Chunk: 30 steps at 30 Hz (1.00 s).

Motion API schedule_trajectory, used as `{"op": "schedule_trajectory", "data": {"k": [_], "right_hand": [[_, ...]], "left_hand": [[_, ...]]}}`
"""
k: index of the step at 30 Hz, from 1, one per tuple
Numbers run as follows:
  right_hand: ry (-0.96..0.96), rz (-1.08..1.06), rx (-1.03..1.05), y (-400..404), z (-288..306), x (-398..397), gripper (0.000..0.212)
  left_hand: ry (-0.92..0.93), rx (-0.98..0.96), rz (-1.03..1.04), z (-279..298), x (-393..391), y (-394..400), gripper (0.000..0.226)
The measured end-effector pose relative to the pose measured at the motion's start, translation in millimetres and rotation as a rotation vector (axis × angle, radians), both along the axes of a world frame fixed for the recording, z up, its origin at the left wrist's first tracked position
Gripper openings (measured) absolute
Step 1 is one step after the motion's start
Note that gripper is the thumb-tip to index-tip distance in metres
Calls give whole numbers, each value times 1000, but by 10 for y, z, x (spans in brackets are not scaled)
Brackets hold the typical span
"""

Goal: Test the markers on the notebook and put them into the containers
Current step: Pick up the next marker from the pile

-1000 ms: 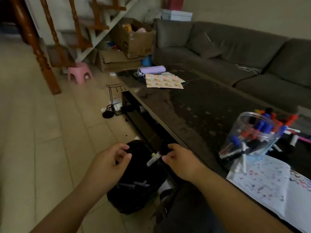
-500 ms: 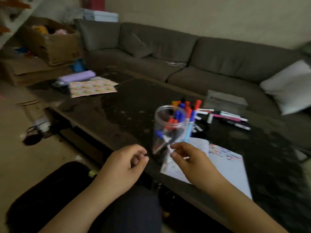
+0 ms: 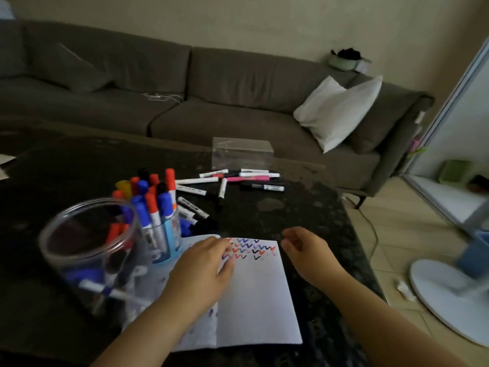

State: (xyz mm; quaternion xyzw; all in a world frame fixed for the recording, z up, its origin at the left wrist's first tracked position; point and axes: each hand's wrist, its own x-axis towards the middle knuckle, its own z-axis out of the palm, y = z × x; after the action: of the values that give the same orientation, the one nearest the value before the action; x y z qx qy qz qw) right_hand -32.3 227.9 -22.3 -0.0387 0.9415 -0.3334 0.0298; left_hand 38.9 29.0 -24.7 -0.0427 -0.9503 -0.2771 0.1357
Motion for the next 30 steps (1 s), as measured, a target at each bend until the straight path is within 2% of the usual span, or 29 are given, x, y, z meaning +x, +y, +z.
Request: {"op": "schedule_trajectory", "data": {"k": [3,7,12,16,25,28,30], "right_hand": [[39,-9,95,37,-148,-440,40],[109,79,241,-57,-311,-1044,47],[171,161,360,-244,-405,-1781,55],[208,198,425,-365,-494,-2225,52],[241,153,639,-476,-604,-2362,38],[219,191,665,-457,-538,-2247,35],[204,196,565,-433,-474,-2089,31]], "left_hand": [[31,-41,19,-102,-370,81,24],[38,-88,47,-226,-808,177,31],[61,-46,78,-353,-1213,250,32],[64,20,115,-449,-1336,292,33],[41,116,138,-524,-1380,298,30],[42,112,128,-498,-1332,292,29],[30,138,131,-473,-1275,261,27]]}}
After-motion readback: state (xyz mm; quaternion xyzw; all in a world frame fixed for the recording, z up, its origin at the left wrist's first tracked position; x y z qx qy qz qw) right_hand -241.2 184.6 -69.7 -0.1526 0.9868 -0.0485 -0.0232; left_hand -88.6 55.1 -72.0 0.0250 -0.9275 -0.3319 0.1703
